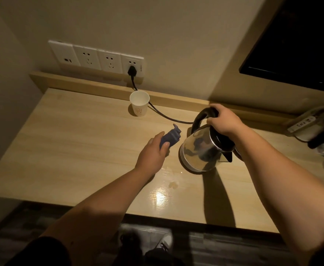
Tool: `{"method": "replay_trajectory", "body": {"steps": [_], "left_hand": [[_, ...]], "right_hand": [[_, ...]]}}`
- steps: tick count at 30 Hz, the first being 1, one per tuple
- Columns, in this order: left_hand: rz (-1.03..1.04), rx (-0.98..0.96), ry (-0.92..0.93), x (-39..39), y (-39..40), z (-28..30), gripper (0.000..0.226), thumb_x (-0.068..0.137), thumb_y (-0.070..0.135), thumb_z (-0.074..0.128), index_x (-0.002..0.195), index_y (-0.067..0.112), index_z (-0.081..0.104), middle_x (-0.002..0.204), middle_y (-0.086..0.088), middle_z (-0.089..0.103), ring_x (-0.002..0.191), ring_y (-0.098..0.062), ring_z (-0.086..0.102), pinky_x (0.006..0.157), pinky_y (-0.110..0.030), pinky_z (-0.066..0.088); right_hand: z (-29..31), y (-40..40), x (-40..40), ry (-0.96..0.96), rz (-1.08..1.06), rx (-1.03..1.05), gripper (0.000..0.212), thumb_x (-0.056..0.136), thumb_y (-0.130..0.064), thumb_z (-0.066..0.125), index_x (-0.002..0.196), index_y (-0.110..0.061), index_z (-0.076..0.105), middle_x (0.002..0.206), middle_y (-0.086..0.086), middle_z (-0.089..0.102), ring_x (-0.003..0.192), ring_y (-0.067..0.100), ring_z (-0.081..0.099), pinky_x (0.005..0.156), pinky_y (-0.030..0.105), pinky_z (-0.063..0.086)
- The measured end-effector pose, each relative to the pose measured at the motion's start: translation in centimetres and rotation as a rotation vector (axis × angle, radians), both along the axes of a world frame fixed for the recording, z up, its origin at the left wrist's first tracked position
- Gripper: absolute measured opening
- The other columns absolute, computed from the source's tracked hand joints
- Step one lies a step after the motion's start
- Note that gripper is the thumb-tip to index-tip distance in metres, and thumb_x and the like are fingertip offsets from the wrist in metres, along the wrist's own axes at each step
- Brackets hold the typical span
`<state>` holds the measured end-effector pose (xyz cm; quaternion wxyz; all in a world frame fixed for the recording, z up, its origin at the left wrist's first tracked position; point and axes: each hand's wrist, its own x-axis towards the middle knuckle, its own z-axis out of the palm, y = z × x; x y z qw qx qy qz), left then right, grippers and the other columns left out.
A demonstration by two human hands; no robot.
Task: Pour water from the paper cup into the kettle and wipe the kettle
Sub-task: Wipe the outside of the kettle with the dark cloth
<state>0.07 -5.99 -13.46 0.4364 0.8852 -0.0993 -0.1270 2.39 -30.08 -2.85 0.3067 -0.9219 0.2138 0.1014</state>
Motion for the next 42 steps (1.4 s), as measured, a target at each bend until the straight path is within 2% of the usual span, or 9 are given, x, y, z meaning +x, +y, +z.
{"method": "replay_trajectory", "body": {"steps": [5, 9, 13, 22, 28, 30, 33, 37, 42], "left_hand": [[-0.036, -0.104, -0.012, 0.1, -2.3, 1.7, 0.044, 0.100, 0.044, 0.039, 0.144, 0.036, 0.034, 0.137, 0.006, 0.048, 0.119, -0.013, 0.050, 0.091, -0.030, 0.046], [-0.049, -0.020, -0.162, 0.1, -3.7, 3.1, 0.043, 0.098, 0.047, 0.039, 0.140, 0.036, 0.037, 0.126, 0.003, 0.050, 0.111, -0.013, 0.050, 0.088, -0.034, 0.050], [-0.064, 0.106, -0.287, 0.0, -4.3, 3.7, 0.046, 0.098, 0.044, 0.042, 0.141, 0.029, 0.041, 0.127, 0.002, 0.048, 0.111, -0.012, 0.046, 0.084, -0.026, 0.045], [-0.147, 0.312, -0.490, -1.0, -6.3, 5.3, 0.042, 0.098, 0.044, 0.037, 0.132, 0.022, 0.048, 0.116, -0.005, 0.051, 0.106, -0.020, 0.045, 0.089, -0.034, 0.040], [-0.256, 0.149, -0.316, 0.1, -6.1, 4.7, 0.047, 0.102, 0.038, 0.027, 0.148, 0.029, 0.032, 0.154, 0.003, 0.031, 0.143, -0.016, 0.022, 0.114, -0.038, 0.024], [-0.231, 0.078, -0.252, 0.8, -6.0, 4.5, 0.044, 0.103, 0.035, 0.028, 0.144, 0.026, 0.040, 0.150, 0.004, 0.040, 0.139, -0.013, 0.031, 0.112, -0.034, 0.029], [-0.097, 0.001, -0.113, 2.2, -5.4, 3.8, 0.037, 0.103, 0.032, 0.028, 0.124, 0.022, 0.058, 0.123, 0.000, 0.059, 0.114, -0.015, 0.052, 0.090, -0.027, 0.041], [-0.010, 0.043, -0.011, 3.3, -4.9, 3.0, 0.035, 0.102, 0.034, 0.026, 0.097, 0.020, 0.057, 0.097, -0.001, 0.059, 0.088, -0.016, 0.056, 0.069, -0.030, 0.041], [-0.079, 0.001, -0.165, 1.2, -5.2, 3.7, 0.041, 0.102, 0.040, 0.028, 0.130, 0.024, 0.053, 0.129, 0.003, 0.057, 0.115, -0.013, 0.051, 0.094, -0.035, 0.045]], "right_hand": [[0.1, -1.2, -1.4, -0.065, -0.107, 0.250, 0.054, 0.093, -0.025, 0.062, 0.144, -0.033, 0.043, 0.121, 0.003, 0.055, 0.098, 0.025, 0.060, 0.081, 0.037, 0.052], [-1.2, -0.9, -2.5, -0.063, -0.257, 0.456, 0.045, 0.095, -0.033, 0.063, 0.138, -0.030, 0.049, 0.120, 0.004, 0.060, 0.100, 0.026, 0.064, 0.090, 0.046, 0.055], [-2.1, -0.6, -2.7, -0.030, -0.336, 0.524, 0.037, 0.095, -0.035, 0.061, 0.128, -0.020, 0.055, 0.107, 0.007, 0.066, 0.096, 0.027, 0.065, 0.087, 0.045, 0.056], [-1.5, 0.0, -2.0, 0.026, -0.280, 0.464, 0.045, 0.097, -0.041, 0.054, 0.133, -0.015, 0.048, 0.113, 0.011, 0.063, 0.095, 0.029, 0.064, 0.075, 0.039, 0.055], [-1.2, 1.2, -1.5, -0.018, -0.219, 0.446, 0.039, 0.096, -0.039, 0.056, 0.128, -0.017, 0.051, 0.109, 0.009, 0.065, 0.095, 0.028, 0.066, 0.088, 0.048, 0.055], [-1.1, 1.6, -1.4, -0.017, -0.221, 0.437, 0.041, 0.096, -0.038, 0.055, 0.130, -0.016, 0.049, 0.110, 0.010, 0.063, 0.095, 0.028, 0.064, 0.087, 0.048, 0.055], [-1.0, 2.0, -1.3, -0.020, -0.226, 0.399, 0.042, 0.097, -0.037, 0.055, 0.133, -0.016, 0.047, 0.110, 0.010, 0.061, 0.093, 0.027, 0.062, 0.078, 0.041, 0.054], [-1.1, 2.2, -1.2, -0.035, -0.233, 0.352, 0.044, 0.098, -0.036, 0.053, 0.136, -0.014, 0.045, 0.111, 0.011, 0.060, 0.092, 0.025, 0.060, 0.075, 0.038, 0.050], [-1.1, 2.5, -1.0, -0.040, -0.221, 0.340, 0.043, 0.099, -0.035, 0.052, 0.135, -0.014, 0.045, 0.111, 0.009, 0.059, 0.090, 0.023, 0.060, 0.070, 0.035, 0.050]]}}
